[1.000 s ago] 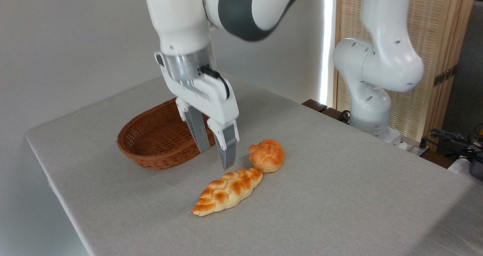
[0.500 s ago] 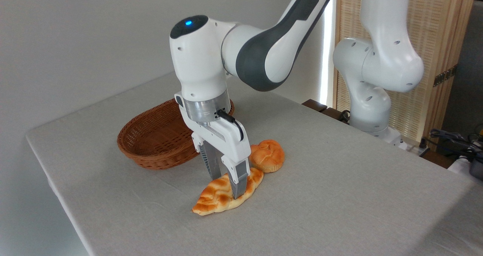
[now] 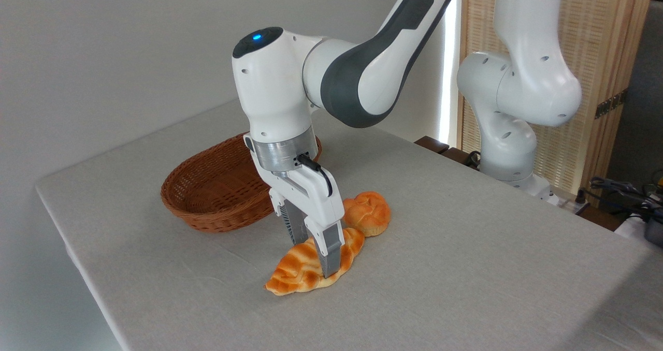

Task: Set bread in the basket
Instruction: 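Close the gripper on the middle of the braided loaf, then lift the braided loaf and carry it over the wicker basket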

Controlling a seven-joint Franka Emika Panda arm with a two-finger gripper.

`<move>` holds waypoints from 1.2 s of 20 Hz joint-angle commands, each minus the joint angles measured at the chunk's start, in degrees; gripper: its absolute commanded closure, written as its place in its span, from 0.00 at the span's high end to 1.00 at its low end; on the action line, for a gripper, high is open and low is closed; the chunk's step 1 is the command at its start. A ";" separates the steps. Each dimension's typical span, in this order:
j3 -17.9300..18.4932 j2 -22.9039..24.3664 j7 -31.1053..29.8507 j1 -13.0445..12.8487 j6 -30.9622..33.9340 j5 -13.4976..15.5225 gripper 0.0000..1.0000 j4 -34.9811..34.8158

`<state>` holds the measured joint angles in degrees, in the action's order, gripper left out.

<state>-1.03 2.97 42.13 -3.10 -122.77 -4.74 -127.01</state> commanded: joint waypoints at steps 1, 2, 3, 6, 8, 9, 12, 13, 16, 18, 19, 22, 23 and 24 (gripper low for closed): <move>0.50 -0.86 1.02 -0.33 -1.51 -0.62 0.19 -0.78; 0.50 -0.86 1.03 -0.33 -1.51 -0.62 0.19 -0.70; 0.59 -0.86 1.03 -0.33 -1.51 -0.53 0.19 -0.69; 0.68 -0.77 0.94 -0.33 -1.51 -0.53 0.19 -0.26; 0.85 -0.77 0.85 -0.24 -1.33 -0.10 0.18 0.36; 0.85 -0.77 0.85 -0.33 -1.25 0.08 0.16 0.79; 0.77 -0.59 0.85 -0.33 2.51 0.35 0.10 3.86; 0.77 -0.59 0.85 -0.33 5.32 0.96 0.10 6.05; 0.24 -0.59 0.50 -0.33 14.28 6.66 0.10 15.27; -1.86 -0.59 -0.20 -0.42 17.12 8.17 0.11 19.33; -3.61 -0.51 -1.42 -0.42 17.12 8.17 0.11 20.21; -10.29 -0.68 -8.36 -0.42 16.25 8.08 0.19 20.84; -12.75 -1.12 -8.90 -0.42 15.29 8.08 0.24 20.84; -15.29 -1.82 -8.91 -0.42 14.06 8.08 0.30 20.84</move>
<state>-10.52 3.15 35.57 -3.48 -107.01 2.76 -107.18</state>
